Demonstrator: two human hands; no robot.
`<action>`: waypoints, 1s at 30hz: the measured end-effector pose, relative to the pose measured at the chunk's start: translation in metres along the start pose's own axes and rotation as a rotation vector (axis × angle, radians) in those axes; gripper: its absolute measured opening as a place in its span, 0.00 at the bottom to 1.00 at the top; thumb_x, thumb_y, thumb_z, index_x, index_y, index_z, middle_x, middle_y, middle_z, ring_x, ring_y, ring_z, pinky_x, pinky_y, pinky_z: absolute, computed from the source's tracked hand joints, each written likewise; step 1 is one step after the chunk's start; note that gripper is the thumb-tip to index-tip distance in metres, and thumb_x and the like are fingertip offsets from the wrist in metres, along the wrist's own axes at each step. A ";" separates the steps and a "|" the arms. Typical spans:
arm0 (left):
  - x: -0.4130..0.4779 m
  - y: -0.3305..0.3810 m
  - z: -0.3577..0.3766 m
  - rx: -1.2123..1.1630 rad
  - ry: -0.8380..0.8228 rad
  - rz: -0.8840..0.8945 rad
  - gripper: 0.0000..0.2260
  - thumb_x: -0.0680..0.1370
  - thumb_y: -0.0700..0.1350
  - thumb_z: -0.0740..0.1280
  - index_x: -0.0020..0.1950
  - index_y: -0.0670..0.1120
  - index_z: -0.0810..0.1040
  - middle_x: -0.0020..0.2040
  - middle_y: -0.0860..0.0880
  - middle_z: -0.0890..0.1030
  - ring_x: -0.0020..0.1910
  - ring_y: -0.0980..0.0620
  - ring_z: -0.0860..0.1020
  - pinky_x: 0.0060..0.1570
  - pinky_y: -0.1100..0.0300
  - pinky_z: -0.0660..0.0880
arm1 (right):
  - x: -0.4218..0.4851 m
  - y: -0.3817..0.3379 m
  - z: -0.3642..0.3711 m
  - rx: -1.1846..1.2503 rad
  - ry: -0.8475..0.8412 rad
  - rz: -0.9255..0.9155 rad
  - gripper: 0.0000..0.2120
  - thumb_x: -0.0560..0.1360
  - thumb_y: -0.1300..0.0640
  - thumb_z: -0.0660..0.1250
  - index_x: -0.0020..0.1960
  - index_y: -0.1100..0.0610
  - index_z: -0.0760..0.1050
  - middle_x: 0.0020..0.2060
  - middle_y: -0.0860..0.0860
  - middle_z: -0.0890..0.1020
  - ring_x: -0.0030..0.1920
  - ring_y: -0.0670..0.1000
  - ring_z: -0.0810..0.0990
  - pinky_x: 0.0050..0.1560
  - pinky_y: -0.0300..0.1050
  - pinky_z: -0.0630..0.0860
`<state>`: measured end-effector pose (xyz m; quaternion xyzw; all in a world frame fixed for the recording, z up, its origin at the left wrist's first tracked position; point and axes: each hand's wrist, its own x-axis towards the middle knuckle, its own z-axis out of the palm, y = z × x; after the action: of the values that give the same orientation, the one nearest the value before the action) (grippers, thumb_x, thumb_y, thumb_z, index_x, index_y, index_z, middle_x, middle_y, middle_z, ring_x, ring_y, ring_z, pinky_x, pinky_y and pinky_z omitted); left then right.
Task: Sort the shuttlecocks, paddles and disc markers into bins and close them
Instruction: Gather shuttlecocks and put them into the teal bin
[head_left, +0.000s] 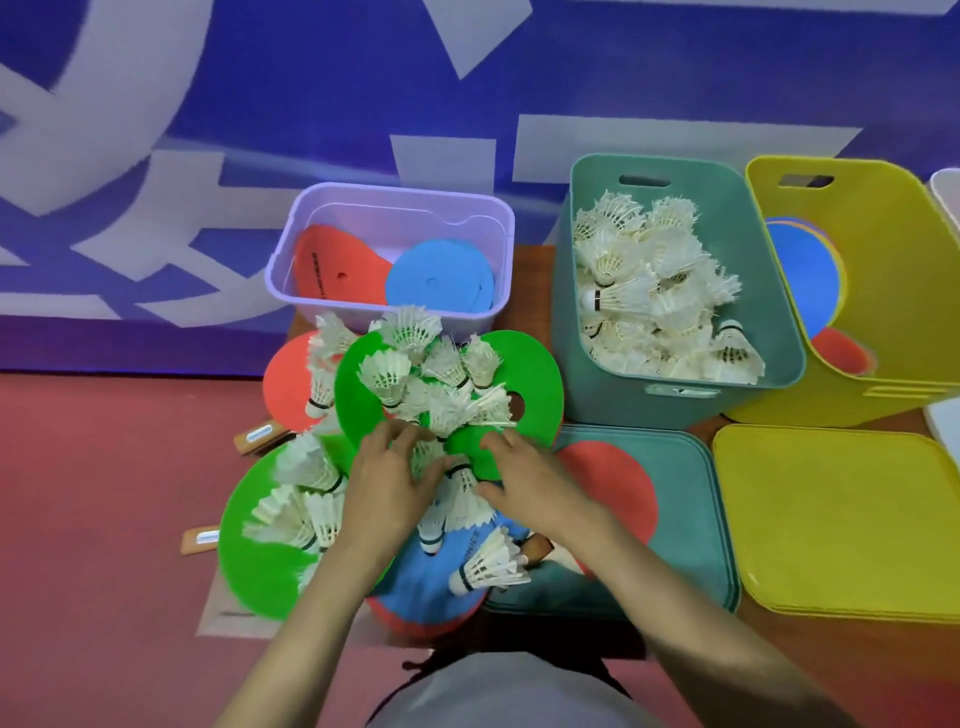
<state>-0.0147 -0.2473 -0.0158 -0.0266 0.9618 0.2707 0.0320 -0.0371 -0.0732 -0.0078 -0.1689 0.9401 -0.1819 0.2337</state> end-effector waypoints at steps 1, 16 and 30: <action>-0.003 -0.002 0.000 0.007 0.004 0.022 0.19 0.70 0.61 0.66 0.49 0.47 0.80 0.50 0.47 0.77 0.51 0.46 0.75 0.51 0.54 0.71 | 0.003 -0.004 0.006 -0.008 -0.027 0.023 0.21 0.76 0.49 0.64 0.64 0.59 0.65 0.58 0.57 0.72 0.59 0.58 0.72 0.55 0.49 0.70; -0.015 -0.020 0.005 -0.077 -0.076 0.034 0.06 0.72 0.45 0.72 0.46 0.45 0.80 0.51 0.50 0.76 0.54 0.48 0.71 0.51 0.61 0.64 | 0.006 -0.006 0.027 0.235 -0.180 0.109 0.25 0.74 0.58 0.66 0.69 0.57 0.62 0.58 0.57 0.74 0.58 0.57 0.75 0.54 0.46 0.73; -0.019 0.021 -0.011 -0.391 -0.027 -0.066 0.05 0.73 0.45 0.72 0.39 0.50 0.77 0.41 0.53 0.80 0.42 0.59 0.77 0.42 0.70 0.70 | -0.008 0.020 -0.007 0.300 0.388 -0.062 0.10 0.76 0.65 0.62 0.55 0.60 0.78 0.49 0.58 0.80 0.49 0.58 0.78 0.49 0.49 0.73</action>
<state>0.0020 -0.2347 0.0059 -0.0603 0.8890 0.4513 0.0482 -0.0390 -0.0510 -0.0071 -0.1232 0.9242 -0.3556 0.0653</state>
